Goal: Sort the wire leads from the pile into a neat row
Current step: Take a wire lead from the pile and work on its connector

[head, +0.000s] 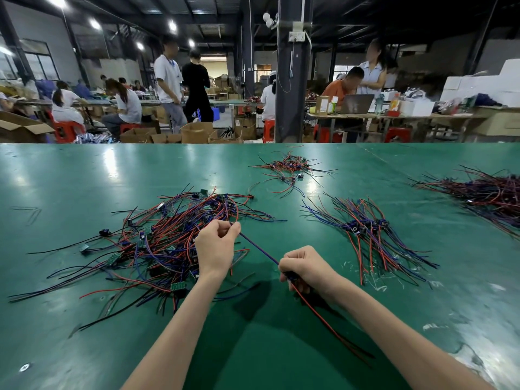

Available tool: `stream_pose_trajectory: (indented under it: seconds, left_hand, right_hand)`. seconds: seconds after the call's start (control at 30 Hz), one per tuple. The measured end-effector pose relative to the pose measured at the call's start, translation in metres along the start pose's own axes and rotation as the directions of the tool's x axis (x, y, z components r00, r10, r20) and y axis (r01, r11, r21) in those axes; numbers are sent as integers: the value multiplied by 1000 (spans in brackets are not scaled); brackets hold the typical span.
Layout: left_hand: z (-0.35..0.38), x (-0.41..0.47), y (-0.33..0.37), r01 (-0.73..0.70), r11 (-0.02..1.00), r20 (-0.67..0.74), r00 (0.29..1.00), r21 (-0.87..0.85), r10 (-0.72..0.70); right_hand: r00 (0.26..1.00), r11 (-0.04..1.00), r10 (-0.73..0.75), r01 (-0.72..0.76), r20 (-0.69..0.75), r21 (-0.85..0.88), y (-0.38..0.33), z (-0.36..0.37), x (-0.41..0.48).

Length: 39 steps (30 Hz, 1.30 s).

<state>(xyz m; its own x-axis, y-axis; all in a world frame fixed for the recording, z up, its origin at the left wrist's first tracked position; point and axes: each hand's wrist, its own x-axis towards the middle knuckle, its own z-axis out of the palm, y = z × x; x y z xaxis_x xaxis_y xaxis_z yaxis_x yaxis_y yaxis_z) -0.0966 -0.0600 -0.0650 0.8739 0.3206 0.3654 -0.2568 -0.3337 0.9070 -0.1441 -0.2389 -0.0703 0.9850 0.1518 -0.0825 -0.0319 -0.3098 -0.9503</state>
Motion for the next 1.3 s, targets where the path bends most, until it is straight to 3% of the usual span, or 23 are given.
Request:
stream_pose_trajectory:
  seconds: [0.13,0.33,0.57,0.7,0.8,1.17,1.3]
  left_hand:
    - [-1,5,0,232,954,59,973,-191,-224]
    - [-5,10,4,520,686,259,853,-509,-454]
    - [-7,9,7,583,591,321,808,-558,-495]
    - [-8,9,9,685,370,465,711,-628,-527]
    - [-8,8,9,719,272,532,670,-640,-518]
    - [-9,7,8,730,215,549,645,-649,-532]
    - [-7,6,7,722,262,510,655,-641,-557]
  right_hand:
    - [1000,1000,-2,2,8,8,0,0,0]
    - [1000,1000,5,-5,11,-6,0,-1,1]
    - [1000,1000,4,-4,22,0,0,-2,0]
    - [999,1000,-10,9,42,26,-1,-2,-1]
    - [998,999,-25,23,58,37,-1,-2,-2]
    - [995,999,-25,22,97,29,-5,-2,-5]
    - [995,999,-28,26,95,25,-4,-3,-6]
